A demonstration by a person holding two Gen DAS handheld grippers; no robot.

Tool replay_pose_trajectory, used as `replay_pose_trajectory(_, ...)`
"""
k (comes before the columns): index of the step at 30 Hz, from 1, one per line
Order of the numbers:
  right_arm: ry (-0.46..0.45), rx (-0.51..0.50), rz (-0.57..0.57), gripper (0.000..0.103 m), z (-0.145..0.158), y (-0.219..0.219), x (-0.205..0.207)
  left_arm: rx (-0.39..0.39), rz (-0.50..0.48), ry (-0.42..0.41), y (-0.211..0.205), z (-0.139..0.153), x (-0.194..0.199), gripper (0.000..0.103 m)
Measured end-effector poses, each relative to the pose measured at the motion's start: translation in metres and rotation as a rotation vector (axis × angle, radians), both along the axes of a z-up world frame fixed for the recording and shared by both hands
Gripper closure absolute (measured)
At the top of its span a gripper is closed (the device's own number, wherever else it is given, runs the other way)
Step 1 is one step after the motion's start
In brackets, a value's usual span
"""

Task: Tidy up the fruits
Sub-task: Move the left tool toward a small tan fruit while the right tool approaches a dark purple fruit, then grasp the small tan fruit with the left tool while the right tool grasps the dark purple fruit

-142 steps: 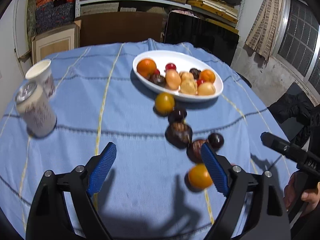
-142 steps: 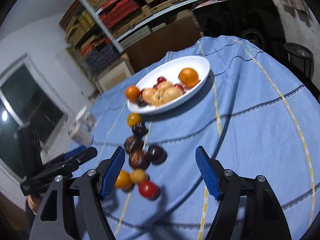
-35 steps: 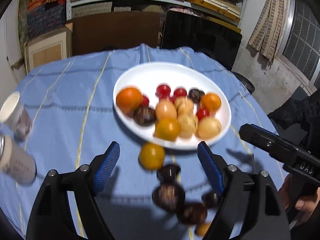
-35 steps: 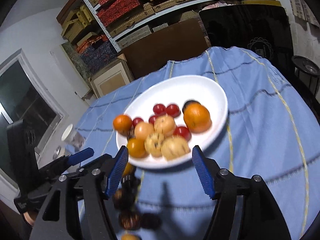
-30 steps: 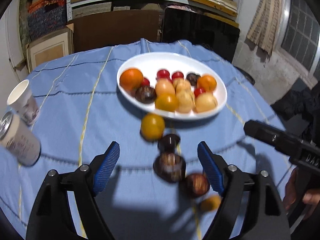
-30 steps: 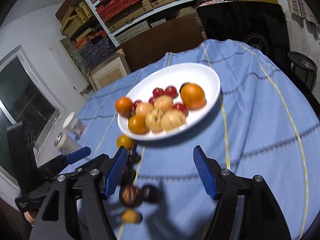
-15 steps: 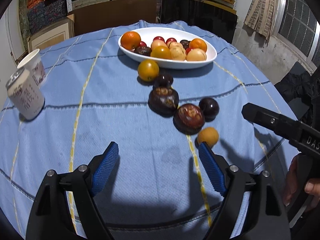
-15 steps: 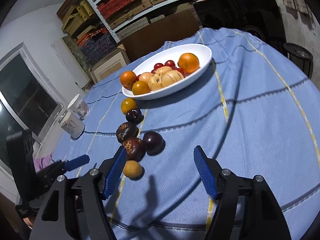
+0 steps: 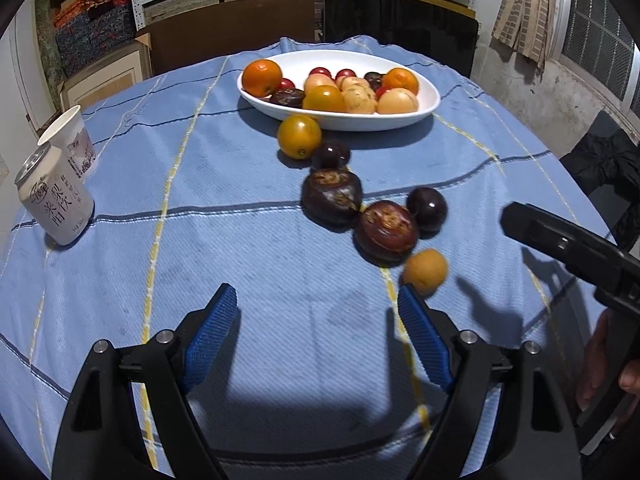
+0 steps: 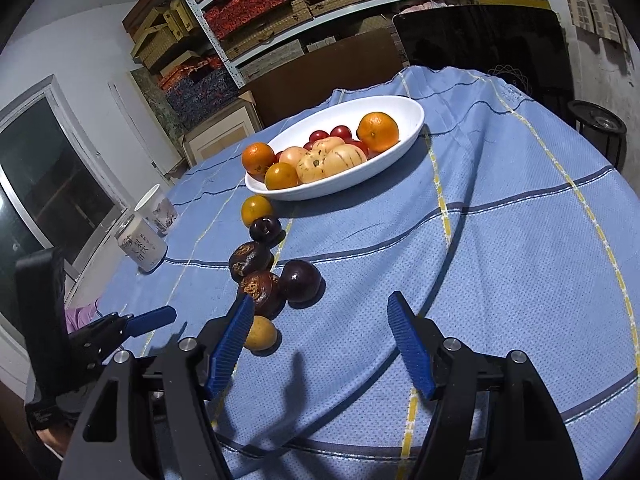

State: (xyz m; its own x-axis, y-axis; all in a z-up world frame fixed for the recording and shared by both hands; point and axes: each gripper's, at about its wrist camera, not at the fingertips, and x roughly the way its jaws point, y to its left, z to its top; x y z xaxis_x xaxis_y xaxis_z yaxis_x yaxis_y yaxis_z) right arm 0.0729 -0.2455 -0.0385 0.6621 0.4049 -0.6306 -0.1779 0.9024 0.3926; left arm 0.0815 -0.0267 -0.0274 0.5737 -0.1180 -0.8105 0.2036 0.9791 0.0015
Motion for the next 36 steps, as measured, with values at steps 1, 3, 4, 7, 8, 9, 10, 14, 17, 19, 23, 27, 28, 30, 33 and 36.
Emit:
replay_pose_trajectory(1, 0.001, -0.002, 0.0, 0.032, 0.0, 0.0, 0.0, -0.002, 0.007, 0.006, 0.002, -0.001, 0.002, 0.022)
replay_pose_trajectory(3, -0.001, -0.008, 0.002, 0.032, 0.0, 0.002, -0.001, -0.015, 0.019, 0.017, 0.006, -0.003, 0.005, 0.022)
replay_pose_trajectory(4, -0.005, -0.016, 0.005, 0.032, 0.001, 0.003, -0.001, -0.025, 0.027, 0.022, 0.008, -0.004, 0.007, 0.022)
replay_pose_trajectory(7, -0.013, -0.048, 0.015, 0.032, 0.0, 0.008, -0.001, -0.041, 0.033, 0.019, 0.013, -0.006, 0.009, 0.021)
replay_pose_trajectory(8, -0.014, -0.056, 0.018, 0.032, -0.001, 0.009, -0.001, -0.04, 0.035, 0.009, 0.014, -0.005, 0.008, 0.021)
replay_pose_trajectory(9, -0.013, -0.058, 0.022, 0.032, -0.001, 0.01, -0.001, -0.038, 0.035, 0.001, 0.014, -0.005, 0.007, 0.021)
replay_pose_trajectory(10, -0.008, -0.059, 0.024, 0.032, -0.001, 0.011, -0.001, -0.031, 0.036, -0.015, 0.016, -0.004, 0.007, 0.02)
replay_pose_trajectory(14, 0.02, -0.179, 0.016, 0.032, 0.0, 0.025, 0.003, -0.049, 0.027, -0.026, 0.022, -0.003, 0.006, 0.019)
replay_pose_trajectory(17, 0.013, -0.328, 0.062, 0.032, -0.001, 0.045, 0.007, -0.058, 0.036, -0.021, 0.025, -0.003, 0.006, 0.019)
replay_pose_trajectory(19, 0.027, -0.339, 0.082, 0.032, -0.002, 0.05, 0.013, -0.059, 0.037, -0.017, 0.026, -0.003, 0.006, 0.019)
replay_pose_trajectory(23, 0.038, -0.363, 0.076, 0.034, -0.005, 0.054, 0.026, -0.073, 0.048, -0.012, 0.03, -0.002, 0.007, 0.019)
replay_pose_trajectory(27, 0.057, -0.374, 0.077, 0.045, -0.007, 0.058, 0.037, -0.076, 0.048, -0.002, 0.031, -0.004, 0.006, 0.019)
replay_pose_trajectory(28, 0.058, -0.368, 0.085, 0.046, -0.008, 0.06, 0.039, -0.074, 0.045, -0.001, 0.03, -0.004, 0.006, 0.019)
replay_pose_trajectory(30, 0.058, -0.366, 0.098, 0.054, -0.007, 0.065, 0.043, -0.063, 0.039, -0.005, 0.028, -0.005, 0.006, 0.019)
replay_pose_trajectory(33, 0.064, -0.374, 0.101, 0.057, -0.006, 0.075, 0.05, -0.063, 0.033, -0.006, 0.027, -0.005, 0.005, 0.019)
replay_pose_trajectory(36, 0.109, -0.327, 0.105, 0.056, -0.011, 0.076, 0.059, -0.064, 0.033, -0.004, 0.027, -0.005, 0.005, 0.019)
